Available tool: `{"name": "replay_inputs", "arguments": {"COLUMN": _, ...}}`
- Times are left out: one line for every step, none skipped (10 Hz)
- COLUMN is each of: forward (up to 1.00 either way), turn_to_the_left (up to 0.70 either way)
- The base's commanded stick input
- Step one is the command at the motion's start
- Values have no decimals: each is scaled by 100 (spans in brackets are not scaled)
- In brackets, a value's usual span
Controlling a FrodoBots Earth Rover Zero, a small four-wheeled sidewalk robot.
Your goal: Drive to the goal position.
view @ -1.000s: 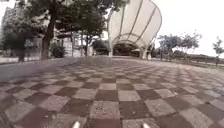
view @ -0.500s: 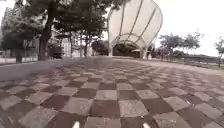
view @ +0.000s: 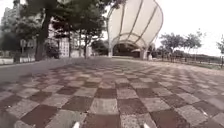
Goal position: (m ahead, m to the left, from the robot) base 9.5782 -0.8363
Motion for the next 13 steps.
{"name": "replay_inputs", "arguments": {"forward": 70, "turn_to_the_left": 0}}
{"name": "replay_inputs", "arguments": {"forward": 70, "turn_to_the_left": 0}}
{"name": "replay_inputs", "arguments": {"forward": 70, "turn_to_the_left": 0}}
{"name": "replay_inputs", "arguments": {"forward": 70, "turn_to_the_left": 0}}
{"name": "replay_inputs", "arguments": {"forward": 70, "turn_to_the_left": 0}}
{"name": "replay_inputs", "arguments": {"forward": 70, "turn_to_the_left": 0}}
{"name": "replay_inputs", "arguments": {"forward": 70, "turn_to_the_left": 0}}
{"name": "replay_inputs", "arguments": {"forward": 70, "turn_to_the_left": 0}}
{"name": "replay_inputs", "arguments": {"forward": 70, "turn_to_the_left": 0}}
{"name": "replay_inputs", "arguments": {"forward": 70, "turn_to_the_left": 0}}
{"name": "replay_inputs", "arguments": {"forward": 70, "turn_to_the_left": 0}}
{"name": "replay_inputs", "arguments": {"forward": 70, "turn_to_the_left": 0}}
{"name": "replay_inputs", "arguments": {"forward": 70, "turn_to_the_left": 0}}
